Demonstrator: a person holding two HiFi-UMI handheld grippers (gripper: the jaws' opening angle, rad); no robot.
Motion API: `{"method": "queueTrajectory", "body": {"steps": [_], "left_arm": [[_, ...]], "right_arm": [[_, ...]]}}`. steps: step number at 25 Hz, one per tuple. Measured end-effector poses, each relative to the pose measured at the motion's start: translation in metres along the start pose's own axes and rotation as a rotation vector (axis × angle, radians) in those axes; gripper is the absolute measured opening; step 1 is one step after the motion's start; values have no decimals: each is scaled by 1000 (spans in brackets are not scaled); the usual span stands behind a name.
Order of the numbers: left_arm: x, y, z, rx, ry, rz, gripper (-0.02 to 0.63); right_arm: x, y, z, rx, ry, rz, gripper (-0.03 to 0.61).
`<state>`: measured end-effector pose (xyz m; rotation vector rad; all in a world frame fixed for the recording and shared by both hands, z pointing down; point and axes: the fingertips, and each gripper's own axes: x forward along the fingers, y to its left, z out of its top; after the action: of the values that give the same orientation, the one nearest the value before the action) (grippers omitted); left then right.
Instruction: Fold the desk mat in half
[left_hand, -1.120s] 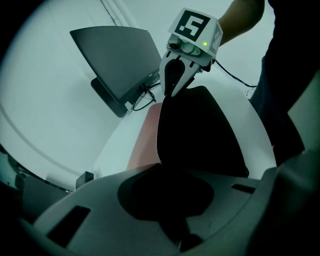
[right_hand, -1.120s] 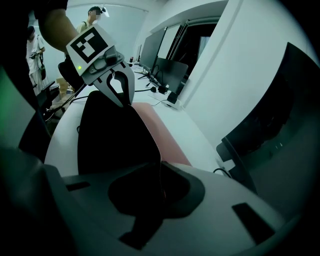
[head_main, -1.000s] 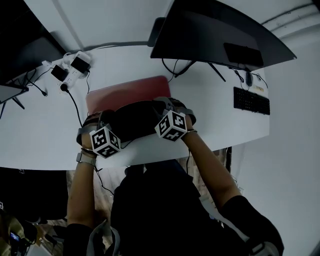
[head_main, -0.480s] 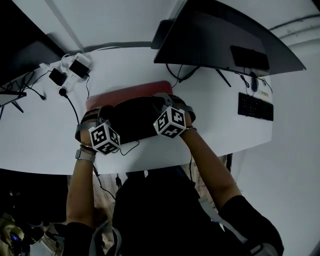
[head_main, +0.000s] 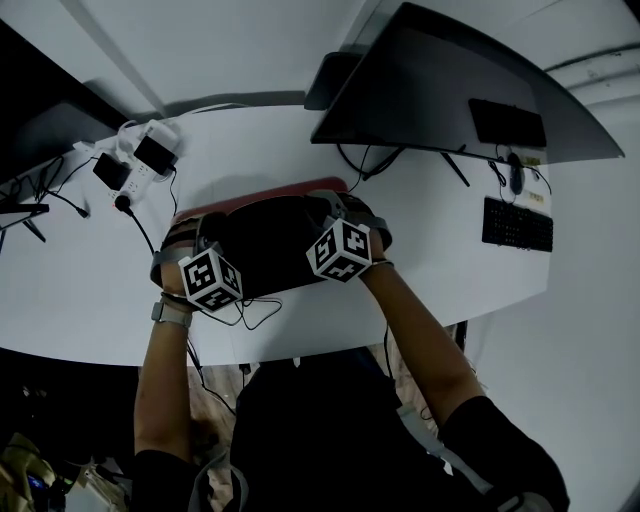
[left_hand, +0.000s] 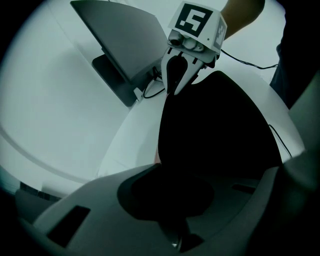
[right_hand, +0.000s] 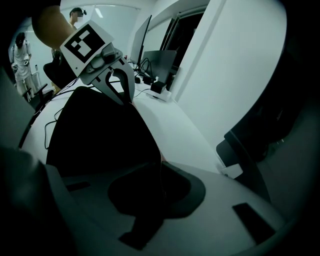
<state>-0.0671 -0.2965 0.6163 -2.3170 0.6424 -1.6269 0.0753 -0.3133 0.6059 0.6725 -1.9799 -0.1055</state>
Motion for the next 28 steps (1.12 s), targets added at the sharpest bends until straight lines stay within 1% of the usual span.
{"method": "queueTrajectory", "body": {"steps": [5, 9, 12, 16, 21, 23, 28], "left_arm": [[9, 5, -2, 9, 11, -3, 38], [17, 13, -2, 3, -1, 17, 40], [22, 18, -2, 8, 8, 19, 43], [28, 19, -2, 19, 14, 27, 57], [32, 21, -4, -17, 2, 36, 55], [31, 23, -3, -13, -8, 51, 57], [31, 25, -4, -28, -16, 73, 74]], "right_arm": [[8, -5, 0, -25, 7, -8, 43], [14, -14, 1, -25, 4, -14, 44], [19, -17, 1, -42, 14, -14, 48], [26, -17, -1, -63, 28, -8, 66], [32, -19, -3, -67, 32, -14, 77], [34, -19, -4, -70, 36, -15, 77], [37, -24, -5, -53, 31, -27, 105]]}}
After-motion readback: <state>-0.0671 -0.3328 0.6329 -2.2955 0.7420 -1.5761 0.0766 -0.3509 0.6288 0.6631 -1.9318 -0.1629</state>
